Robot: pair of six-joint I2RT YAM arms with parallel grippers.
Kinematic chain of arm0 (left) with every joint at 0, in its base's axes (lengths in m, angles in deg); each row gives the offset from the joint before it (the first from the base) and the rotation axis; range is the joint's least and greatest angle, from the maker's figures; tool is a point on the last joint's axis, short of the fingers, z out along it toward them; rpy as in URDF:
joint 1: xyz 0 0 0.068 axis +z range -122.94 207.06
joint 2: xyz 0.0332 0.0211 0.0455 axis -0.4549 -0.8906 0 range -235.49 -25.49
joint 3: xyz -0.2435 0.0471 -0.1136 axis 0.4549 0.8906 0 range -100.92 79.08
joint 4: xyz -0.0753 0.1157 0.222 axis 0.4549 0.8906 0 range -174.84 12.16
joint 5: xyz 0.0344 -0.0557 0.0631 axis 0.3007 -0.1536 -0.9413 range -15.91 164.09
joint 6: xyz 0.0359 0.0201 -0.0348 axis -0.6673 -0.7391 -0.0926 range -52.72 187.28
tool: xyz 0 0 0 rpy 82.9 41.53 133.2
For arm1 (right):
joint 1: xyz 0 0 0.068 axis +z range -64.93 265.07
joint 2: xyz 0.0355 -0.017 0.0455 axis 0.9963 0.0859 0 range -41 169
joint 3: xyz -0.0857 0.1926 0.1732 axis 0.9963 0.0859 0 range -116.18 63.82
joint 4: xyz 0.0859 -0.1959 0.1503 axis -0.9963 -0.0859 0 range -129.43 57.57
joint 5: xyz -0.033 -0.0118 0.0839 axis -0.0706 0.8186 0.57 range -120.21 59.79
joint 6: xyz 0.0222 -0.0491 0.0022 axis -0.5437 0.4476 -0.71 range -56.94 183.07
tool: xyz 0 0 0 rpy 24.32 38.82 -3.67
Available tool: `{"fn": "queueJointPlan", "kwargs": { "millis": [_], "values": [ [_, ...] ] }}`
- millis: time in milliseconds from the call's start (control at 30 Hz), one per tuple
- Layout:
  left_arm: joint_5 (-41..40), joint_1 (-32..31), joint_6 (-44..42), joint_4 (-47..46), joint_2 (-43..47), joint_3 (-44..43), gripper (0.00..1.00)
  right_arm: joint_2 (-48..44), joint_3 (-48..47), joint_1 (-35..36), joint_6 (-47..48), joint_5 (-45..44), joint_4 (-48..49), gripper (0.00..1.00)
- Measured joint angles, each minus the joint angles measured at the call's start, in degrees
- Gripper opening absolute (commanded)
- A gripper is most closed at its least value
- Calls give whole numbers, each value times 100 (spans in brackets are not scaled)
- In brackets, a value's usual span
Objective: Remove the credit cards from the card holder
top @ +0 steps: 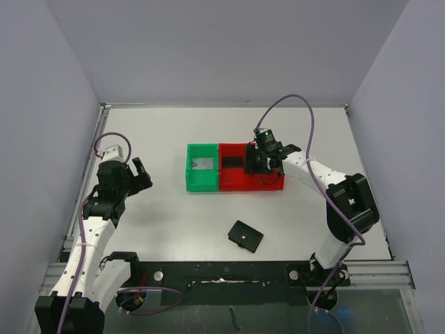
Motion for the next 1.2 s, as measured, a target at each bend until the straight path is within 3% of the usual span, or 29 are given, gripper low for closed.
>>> {"fn": "queueJointPlan", "kwargs": {
  "millis": [100, 267, 433, 500, 667, 767, 967, 1200],
  "values": [
    [2, 0, 0, 0, -4, 0, 88, -50, 0, 0, 7, 39, 2, 68],
    [9, 0, 0, 0, -24, 0, 87, -341, -59, 0, 48, 31, -59, 80],
    [72, 2, 0, 2, -44, 0, 88, -1128, 146, 0, -46, -24, -17, 96],
    [116, 2, 0, 4, -42, 0, 88, -1626, 529, -2, -188, 2, 42, 97],
    [280, 2, 0, 2, 11, 0, 88, -2629, 1794, -13, -605, 190, 195, 97],
    [393, 0, 0, 4, 33, 0, 88, -2951, 2557, -42, -761, 612, 461, 89],
    [704, 0, 0, 2, 33, 0, 87, -3163, 3624, 26, -984, 1543, 1123, 75],
    [1014, -11, -2, 2, 31, 0, 85, -3222, 4385, 509, -1187, 1989, 1722, 66]
  ]
}}
